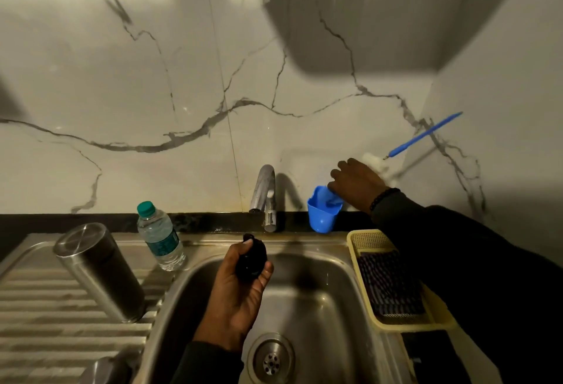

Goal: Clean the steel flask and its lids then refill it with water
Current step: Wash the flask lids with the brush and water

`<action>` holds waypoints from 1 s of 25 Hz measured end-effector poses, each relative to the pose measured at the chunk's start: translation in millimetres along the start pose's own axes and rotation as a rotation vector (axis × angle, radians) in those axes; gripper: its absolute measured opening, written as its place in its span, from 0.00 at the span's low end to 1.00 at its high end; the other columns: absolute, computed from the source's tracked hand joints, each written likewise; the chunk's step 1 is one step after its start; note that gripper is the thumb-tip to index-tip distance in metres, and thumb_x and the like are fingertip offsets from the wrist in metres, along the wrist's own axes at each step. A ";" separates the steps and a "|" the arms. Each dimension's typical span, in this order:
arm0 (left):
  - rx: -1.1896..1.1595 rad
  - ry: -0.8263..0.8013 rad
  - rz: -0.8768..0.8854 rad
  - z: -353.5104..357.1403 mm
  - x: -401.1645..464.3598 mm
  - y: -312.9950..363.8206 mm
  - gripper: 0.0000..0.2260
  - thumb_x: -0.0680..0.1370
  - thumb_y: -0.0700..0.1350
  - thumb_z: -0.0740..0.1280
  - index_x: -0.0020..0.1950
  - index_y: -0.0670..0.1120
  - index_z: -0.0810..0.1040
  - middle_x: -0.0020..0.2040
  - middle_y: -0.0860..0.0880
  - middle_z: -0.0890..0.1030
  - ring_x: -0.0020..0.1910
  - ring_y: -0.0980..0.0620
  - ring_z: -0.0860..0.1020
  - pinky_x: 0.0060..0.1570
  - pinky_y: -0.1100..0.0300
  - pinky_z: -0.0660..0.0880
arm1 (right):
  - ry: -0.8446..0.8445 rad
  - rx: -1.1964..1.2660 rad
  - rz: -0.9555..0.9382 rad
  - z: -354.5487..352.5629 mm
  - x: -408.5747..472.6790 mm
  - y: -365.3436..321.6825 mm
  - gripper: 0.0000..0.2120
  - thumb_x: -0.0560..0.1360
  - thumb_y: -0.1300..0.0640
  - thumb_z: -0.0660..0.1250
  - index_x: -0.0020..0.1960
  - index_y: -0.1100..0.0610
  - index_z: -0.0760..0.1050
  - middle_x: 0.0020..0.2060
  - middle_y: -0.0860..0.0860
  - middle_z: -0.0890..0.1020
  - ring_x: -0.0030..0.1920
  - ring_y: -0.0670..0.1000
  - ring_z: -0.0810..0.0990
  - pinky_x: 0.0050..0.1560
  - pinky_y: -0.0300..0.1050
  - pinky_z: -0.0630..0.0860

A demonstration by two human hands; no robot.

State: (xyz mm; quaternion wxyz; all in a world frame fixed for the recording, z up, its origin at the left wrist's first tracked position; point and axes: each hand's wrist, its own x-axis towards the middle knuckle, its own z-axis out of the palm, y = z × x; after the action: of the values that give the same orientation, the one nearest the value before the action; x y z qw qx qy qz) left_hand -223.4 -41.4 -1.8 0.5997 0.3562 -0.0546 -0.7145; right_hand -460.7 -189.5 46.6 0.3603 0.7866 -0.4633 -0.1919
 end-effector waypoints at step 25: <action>-0.047 -0.053 0.058 -7.9 20.8 0.7 0.16 0.61 0.45 0.79 0.46 0.43 0.80 0.43 0.45 0.83 0.46 0.45 0.82 0.45 0.54 0.82 | 0.533 1.298 0.499 8.4 -0.1 -88.5 0.10 0.75 0.59 0.66 0.56 0.54 0.78 0.50 0.52 0.80 0.51 0.54 0.78 0.51 0.50 0.73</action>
State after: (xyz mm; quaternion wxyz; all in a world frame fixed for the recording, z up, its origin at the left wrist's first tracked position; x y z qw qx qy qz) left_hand -218.8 -57.4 -16.5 0.6267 0.3214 -0.0640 -0.7070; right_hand -413.8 -165.2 -24.9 -0.0437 0.7327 -0.5451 0.4052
